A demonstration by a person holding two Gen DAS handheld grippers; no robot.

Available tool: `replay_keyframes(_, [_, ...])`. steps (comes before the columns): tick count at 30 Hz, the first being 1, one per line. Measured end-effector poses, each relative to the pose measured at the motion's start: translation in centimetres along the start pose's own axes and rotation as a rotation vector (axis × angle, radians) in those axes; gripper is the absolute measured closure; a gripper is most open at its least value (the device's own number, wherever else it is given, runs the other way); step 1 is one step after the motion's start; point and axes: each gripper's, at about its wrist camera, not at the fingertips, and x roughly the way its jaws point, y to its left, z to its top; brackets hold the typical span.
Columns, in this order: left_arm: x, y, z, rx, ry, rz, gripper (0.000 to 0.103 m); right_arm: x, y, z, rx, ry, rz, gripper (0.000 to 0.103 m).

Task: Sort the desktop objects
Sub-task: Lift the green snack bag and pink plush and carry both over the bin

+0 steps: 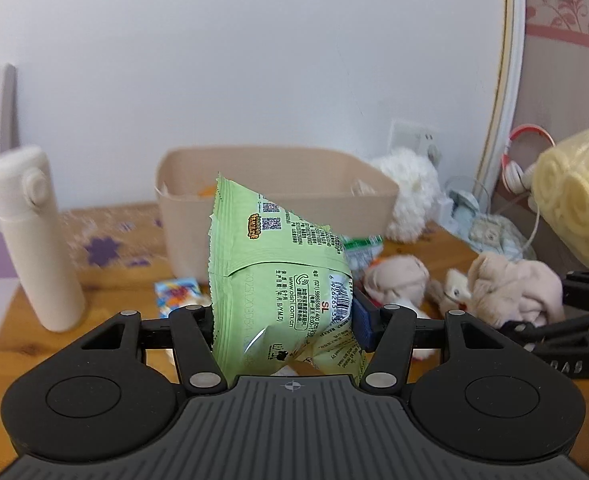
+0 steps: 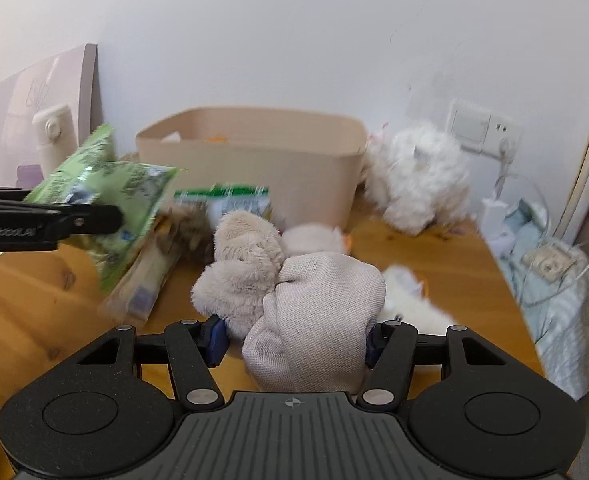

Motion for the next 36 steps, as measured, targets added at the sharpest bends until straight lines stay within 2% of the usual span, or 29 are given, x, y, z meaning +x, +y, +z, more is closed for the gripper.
replay_keyframes(4, [-0.9, 0.6, 1.3, 0.016, -0.048, 0.051, 0.045, -0.6, -0.5, 2.0, -0.001, -0.038, -0.004, 0.046])
replay_keyframes(14, [-1.1, 2.6, 5.1, 0.032, -0.105, 0.116, 0.045, 0.0, -1.5, 6.5, 0.025, -0.095, -0.002, 0.046])
replay_keyframes(20, [-0.5, 2.1, 7.2, 0.098, -0.142, 0.142, 0.044, 1.0, -2.3, 9.0, 0.047, -0.122, 0.002, 0.046])
replay_keyframes(28, [2.5, 0.9, 10.3, 0.166, -0.147, 0.175, 0.044, 3.2, -3.6, 12.8, 0.069, -0.125, -0.003, 0.045])
replay_keyframes(36, [8.0, 0.8, 13.4, 0.182, -0.078, 0.237, 0.044, 7.2, -3.9, 15.7, 0.038, -0.077, 0.0, 0.045])
